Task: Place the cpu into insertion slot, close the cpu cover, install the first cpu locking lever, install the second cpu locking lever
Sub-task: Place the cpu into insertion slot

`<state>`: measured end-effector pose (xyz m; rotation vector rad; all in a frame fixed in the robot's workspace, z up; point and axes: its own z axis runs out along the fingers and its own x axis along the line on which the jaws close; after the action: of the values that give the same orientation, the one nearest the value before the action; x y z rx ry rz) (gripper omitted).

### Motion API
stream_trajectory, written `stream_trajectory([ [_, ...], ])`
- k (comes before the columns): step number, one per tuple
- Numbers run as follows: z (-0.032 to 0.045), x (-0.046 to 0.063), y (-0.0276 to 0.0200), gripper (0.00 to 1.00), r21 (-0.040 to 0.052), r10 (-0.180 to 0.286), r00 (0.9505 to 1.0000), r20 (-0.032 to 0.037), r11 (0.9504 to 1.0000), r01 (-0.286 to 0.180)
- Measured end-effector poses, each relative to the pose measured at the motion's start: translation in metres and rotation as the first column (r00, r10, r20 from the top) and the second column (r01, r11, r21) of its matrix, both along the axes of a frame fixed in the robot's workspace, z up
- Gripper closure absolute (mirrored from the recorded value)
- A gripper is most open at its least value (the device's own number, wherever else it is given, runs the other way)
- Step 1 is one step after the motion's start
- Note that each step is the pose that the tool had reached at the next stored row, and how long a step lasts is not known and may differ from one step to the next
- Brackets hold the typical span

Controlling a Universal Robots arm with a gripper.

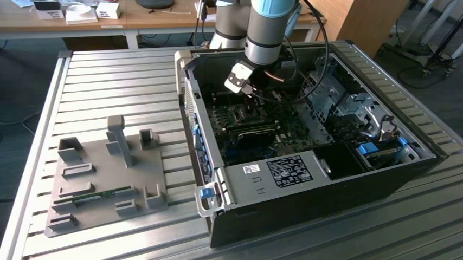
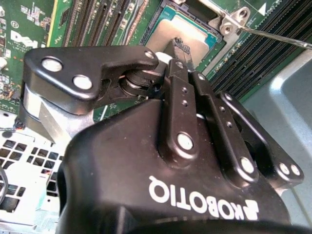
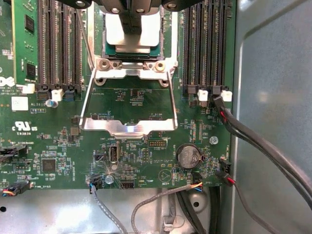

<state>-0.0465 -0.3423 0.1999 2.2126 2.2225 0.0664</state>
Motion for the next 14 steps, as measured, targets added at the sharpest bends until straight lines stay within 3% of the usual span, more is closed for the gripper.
stream_trajectory([
  [14, -0.0001, 0.0001, 0.0001, 0.89, 0.0008, 0.000, 1.0000, 0.0007, 1.0000, 0.000],
])
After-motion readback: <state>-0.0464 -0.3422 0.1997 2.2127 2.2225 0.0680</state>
